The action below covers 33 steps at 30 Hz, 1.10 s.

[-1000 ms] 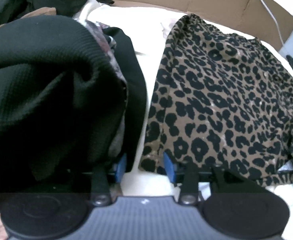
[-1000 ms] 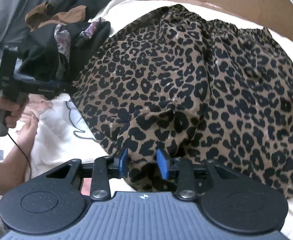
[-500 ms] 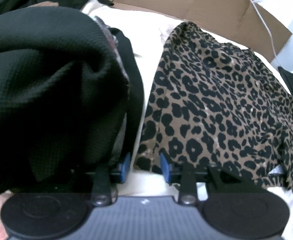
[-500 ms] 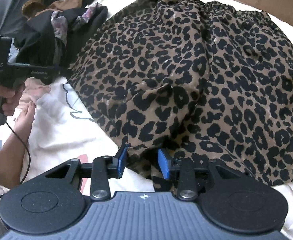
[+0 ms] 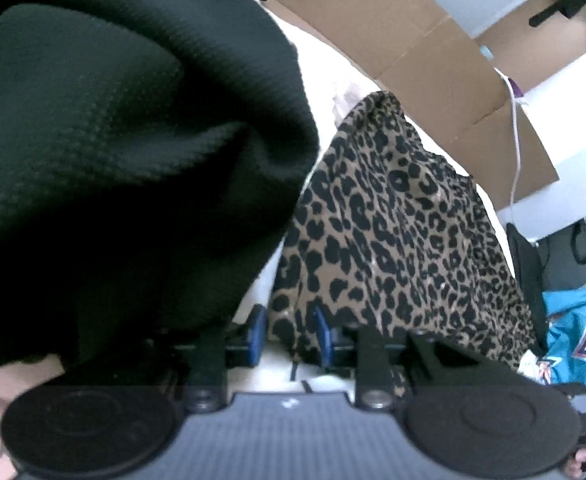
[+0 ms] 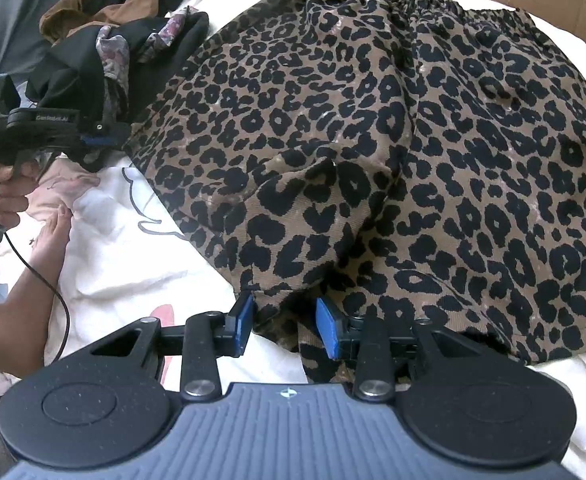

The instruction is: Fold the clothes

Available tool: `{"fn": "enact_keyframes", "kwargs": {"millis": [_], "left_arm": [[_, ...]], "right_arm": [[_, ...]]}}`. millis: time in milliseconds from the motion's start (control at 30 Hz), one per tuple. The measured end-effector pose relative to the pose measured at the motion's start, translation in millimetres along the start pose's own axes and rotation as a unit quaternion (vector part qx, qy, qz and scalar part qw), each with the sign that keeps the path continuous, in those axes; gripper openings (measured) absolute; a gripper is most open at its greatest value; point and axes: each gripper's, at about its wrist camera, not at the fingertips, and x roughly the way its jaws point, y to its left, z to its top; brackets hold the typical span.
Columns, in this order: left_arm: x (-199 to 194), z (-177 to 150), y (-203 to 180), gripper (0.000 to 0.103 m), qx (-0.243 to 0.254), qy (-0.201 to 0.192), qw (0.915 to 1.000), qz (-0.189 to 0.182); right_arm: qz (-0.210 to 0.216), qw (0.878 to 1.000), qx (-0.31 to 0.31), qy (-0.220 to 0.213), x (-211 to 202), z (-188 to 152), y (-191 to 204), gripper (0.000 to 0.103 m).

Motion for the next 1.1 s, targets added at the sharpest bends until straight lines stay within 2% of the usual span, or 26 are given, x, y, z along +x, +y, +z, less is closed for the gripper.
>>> {"fn": "enact_keyframes", "kwargs": {"millis": [67, 233, 267, 433, 700, 733, 767, 800, 833, 967, 1100], "left_arm": [[6, 0, -3, 0.025, 0.009, 0.004, 0.9999, 0.008], [14, -2, -8, 0.012, 0.017, 0.014, 0.9994, 0.028], [11, -2, -8, 0.007, 0.011, 0.013, 0.9996, 0.023], [-10, 3, -13, 0.007, -0.009, 0.003, 0.9999, 0.005], [-35, 16, -32, 0.006, -0.002, -0.025, 0.9996, -0.015], [-35, 17, -34, 0.006, 0.0, -0.025, 0.9996, -0.013], [-35, 17, -35, 0.006, 0.003, -0.025, 0.9996, -0.012], [-34, 18, -36, 0.006, 0.005, -0.025, 0.9996, -0.01], [-35, 18, -36, 0.006, 0.005, -0.025, 0.9996, -0.009], [-38, 21, -35, 0.006, 0.007, -0.028, 0.9996, -0.001], [-43, 27, -33, 0.005, 0.0, -0.039, 0.9992, 0.007]], "right_arm": [[-0.001, 1.0, -0.001, 0.0, 0, 0, 0, 0.042], [-0.005, 1.0, -0.002, 0.001, 1, 0, 0, 0.045], [-0.007, 1.0, -0.003, 0.002, 2, 1, 0, 0.046], [-0.003, 1.0, -0.004, 0.016, 8, -3, 0, 0.046], [0.001, 1.0, -0.015, 0.016, 12, -5, 8, 0.046], [-0.001, 1.0, -0.017, 0.014, 13, -6, 8, 0.044], [-0.003, 1.0, -0.022, 0.014, 14, -7, 9, 0.035], [-0.008, 1.0, -0.024, 0.015, 14, -7, 9, 0.01], [-0.01, 1.0, -0.02, 0.015, 10, -6, 7, 0.005], [-0.023, 1.0, -0.008, -0.001, -9, -4, -1, 0.002], [-0.03, 0.998, 0.056, -0.018, -26, -5, -26, 0.001]]}}
